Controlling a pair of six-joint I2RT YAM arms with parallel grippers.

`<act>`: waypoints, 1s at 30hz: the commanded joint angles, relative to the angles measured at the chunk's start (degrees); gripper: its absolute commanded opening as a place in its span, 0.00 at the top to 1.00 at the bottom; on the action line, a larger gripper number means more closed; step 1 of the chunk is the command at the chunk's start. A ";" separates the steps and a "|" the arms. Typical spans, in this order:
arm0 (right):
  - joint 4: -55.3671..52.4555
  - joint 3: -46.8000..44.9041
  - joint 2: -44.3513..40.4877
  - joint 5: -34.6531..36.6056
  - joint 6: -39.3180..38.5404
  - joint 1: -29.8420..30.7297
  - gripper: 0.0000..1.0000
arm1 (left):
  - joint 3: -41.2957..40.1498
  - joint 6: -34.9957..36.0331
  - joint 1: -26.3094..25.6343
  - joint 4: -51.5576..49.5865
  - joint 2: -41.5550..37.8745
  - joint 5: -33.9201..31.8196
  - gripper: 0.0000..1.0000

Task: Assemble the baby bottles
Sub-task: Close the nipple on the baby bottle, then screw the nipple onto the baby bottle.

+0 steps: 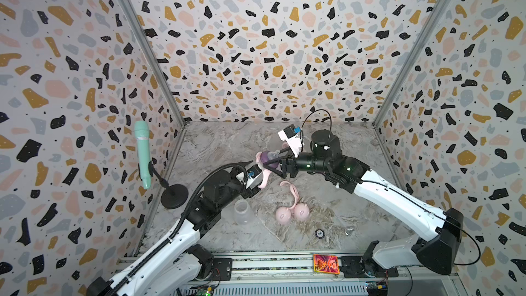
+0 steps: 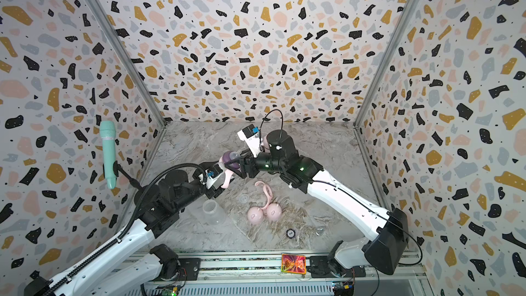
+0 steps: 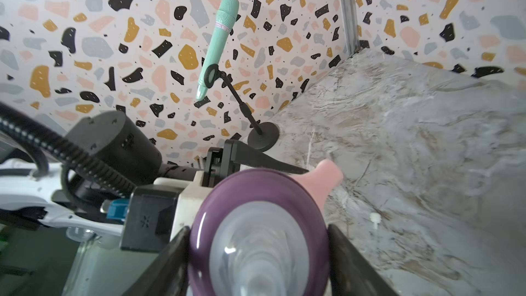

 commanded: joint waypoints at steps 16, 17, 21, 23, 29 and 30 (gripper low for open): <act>-19.05 -6.48 -6.48 -11.81 -22.68 2.37 1.00 | 13.83 4.40 -1.53 -4.24 1.23 42.94 1.00; -19.21 -6.82 -6.41 -11.85 -22.93 2.33 1.00 | 13.83 4.58 -1.55 -4.26 1.09 43.55 1.00; -19.48 -8.74 -6.06 -10.98 -23.28 1.97 1.00 | 13.98 3.62 -1.58 -3.89 0.52 43.64 1.00; -18.80 -9.38 -5.98 -10.56 -21.87 1.64 1.00 | 14.18 2.96 -1.53 -3.63 0.36 42.65 1.00; -11.00 -11.60 -3.15 -15.43 -9.04 0.88 1.00 | 9.83 -2.13 -1.57 6.07 -2.56 25.52 1.00; -10.59 -11.57 -2.40 -16.10 -7.29 0.86 1.00 | 8.56 -2.10 -1.55 7.92 -3.50 21.91 1.00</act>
